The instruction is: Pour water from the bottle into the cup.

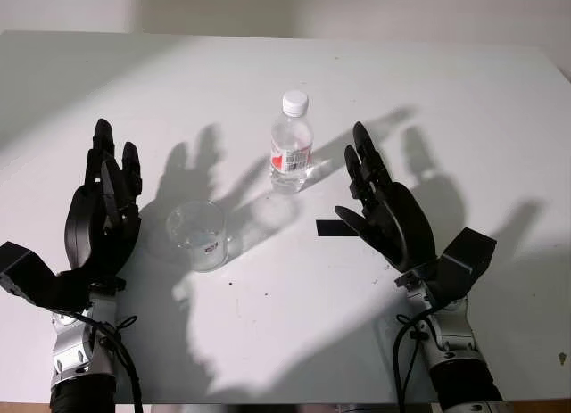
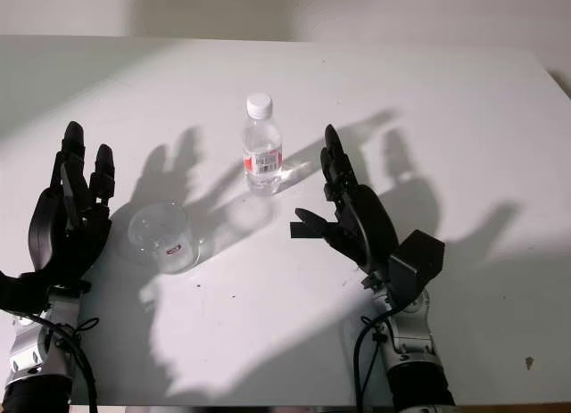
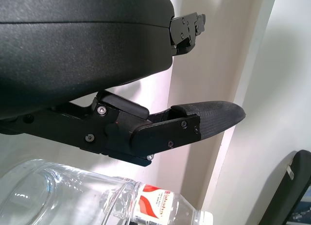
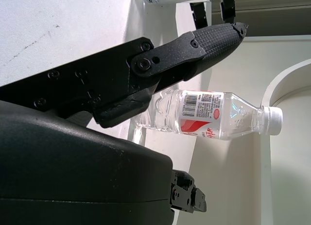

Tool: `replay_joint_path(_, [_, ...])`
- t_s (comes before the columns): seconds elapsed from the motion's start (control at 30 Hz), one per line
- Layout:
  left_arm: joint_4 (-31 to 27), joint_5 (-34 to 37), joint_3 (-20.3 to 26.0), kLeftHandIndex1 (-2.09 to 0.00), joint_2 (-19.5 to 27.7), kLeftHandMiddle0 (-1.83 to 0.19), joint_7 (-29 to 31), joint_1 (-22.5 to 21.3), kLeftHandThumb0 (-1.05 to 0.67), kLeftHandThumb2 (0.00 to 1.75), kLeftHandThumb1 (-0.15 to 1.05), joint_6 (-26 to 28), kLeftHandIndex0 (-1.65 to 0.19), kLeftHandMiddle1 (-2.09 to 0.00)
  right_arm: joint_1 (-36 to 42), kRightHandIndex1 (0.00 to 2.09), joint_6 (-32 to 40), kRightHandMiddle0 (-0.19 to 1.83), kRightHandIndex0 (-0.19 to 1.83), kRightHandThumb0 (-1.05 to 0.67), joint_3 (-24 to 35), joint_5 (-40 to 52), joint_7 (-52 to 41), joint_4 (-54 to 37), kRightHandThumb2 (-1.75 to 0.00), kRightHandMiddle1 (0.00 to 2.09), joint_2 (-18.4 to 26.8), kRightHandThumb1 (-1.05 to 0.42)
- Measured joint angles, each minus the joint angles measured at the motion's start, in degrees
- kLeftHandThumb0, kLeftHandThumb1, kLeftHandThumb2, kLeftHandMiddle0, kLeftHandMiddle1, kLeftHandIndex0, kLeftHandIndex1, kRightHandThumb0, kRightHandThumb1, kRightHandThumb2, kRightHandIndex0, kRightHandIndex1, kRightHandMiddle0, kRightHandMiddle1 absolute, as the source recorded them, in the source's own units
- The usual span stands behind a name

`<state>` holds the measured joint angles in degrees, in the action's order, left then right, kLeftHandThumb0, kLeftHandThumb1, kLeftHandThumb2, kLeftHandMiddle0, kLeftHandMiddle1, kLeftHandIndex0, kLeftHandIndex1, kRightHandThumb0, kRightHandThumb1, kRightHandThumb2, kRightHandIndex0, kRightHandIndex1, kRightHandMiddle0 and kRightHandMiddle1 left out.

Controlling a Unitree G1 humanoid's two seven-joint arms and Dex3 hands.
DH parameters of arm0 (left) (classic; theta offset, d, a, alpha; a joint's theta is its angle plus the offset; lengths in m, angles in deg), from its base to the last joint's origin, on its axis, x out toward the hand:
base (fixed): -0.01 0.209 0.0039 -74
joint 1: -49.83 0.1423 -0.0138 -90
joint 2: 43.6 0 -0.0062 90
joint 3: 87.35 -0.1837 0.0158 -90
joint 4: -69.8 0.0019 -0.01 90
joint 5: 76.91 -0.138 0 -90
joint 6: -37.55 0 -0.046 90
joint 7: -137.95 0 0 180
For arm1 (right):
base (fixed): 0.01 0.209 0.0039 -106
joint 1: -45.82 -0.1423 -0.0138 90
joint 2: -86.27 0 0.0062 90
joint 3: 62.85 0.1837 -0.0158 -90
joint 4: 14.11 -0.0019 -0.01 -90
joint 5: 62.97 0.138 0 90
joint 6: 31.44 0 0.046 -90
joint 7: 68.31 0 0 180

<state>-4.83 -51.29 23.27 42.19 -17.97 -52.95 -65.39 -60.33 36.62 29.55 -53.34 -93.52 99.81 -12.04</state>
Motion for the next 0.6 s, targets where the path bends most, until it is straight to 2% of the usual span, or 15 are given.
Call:
replay_joint_path(0.37, [2.6, -0.5, 0.1, 0.0, 0.3, 0.19, 0.1, -1.9, -0.73, 0.64, 1.05, -0.8, 0.19, 0.0, -3.1, 0.0, 0.4, -0.19, -0.19, -0.97, 0.0, -0.2, 0.2, 3.8, -0.05, 0.0, 0.0, -1.0])
replay_joint_path(0.5, [3.7, -0.5, 0.1, 0.0, 0.3, 0.19, 0.0, -2.9, -0.74, 0.62, 1.05, -1.0, 0.19, 0.0, -7.4, 0.0, -0.8, -0.19, -0.19, -0.98, 0.0, -1.0, -1.3, 9.2, -0.06, 0.0, 0.6, -1.01])
replay_joint_path(0.6, [3.9, -0.4, 0.0, 0.0, 0.1, 0.19, 0.1, -3.1, -0.74, 0.62, 1.05, -1.1, 0.19, 0.0, -13.6, 0.0, -1.4, -0.19, -0.19, -0.98, 0.1, -2.4, -1.0, 14.1, -0.04, 0.0, 1.4, -0.98])
